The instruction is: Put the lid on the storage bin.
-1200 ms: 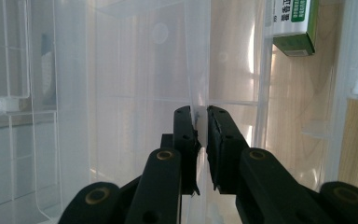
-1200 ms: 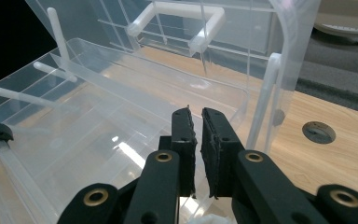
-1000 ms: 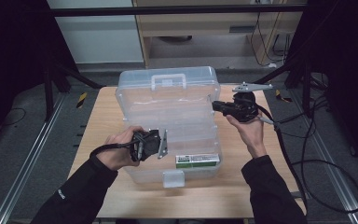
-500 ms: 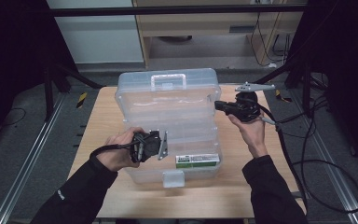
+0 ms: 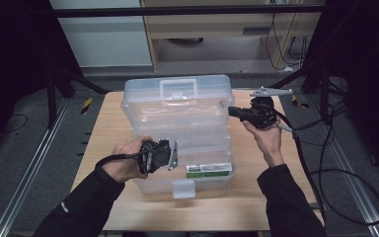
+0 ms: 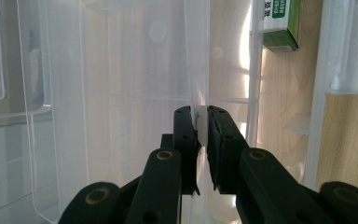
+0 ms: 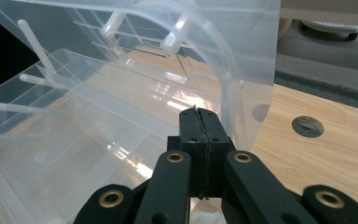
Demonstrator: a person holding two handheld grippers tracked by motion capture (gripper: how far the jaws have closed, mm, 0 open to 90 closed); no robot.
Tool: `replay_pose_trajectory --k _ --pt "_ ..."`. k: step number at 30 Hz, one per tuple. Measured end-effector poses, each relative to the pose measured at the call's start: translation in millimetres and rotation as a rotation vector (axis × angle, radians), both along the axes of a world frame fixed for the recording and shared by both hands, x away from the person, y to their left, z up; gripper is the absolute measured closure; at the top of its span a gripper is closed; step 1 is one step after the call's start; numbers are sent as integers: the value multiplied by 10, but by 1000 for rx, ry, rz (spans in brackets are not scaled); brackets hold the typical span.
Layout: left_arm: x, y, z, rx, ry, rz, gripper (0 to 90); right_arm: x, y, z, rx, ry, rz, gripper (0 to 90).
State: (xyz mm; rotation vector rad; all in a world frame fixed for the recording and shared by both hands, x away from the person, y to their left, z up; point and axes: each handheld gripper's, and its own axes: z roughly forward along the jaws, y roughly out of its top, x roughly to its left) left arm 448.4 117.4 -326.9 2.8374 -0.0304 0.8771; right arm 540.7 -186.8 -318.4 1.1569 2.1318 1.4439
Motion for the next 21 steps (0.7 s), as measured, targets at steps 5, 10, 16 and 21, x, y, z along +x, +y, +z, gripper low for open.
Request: replay_pose_trajectory --k 5,10,16,21 --pt "-21 -6 -6 15 8 2 821 0 -7 -2 2 0 2 900" --pt "-29 -9 -12 21 2 1 816 -14 -6 -11 7 1 8 900" --pt "-34 3 -18 7 3 8 805 -39 -21 -18 16 7 19 900" --pt "-25 16 -17 -12 1 9 787 -72 -45 -37 17 8 27 900"
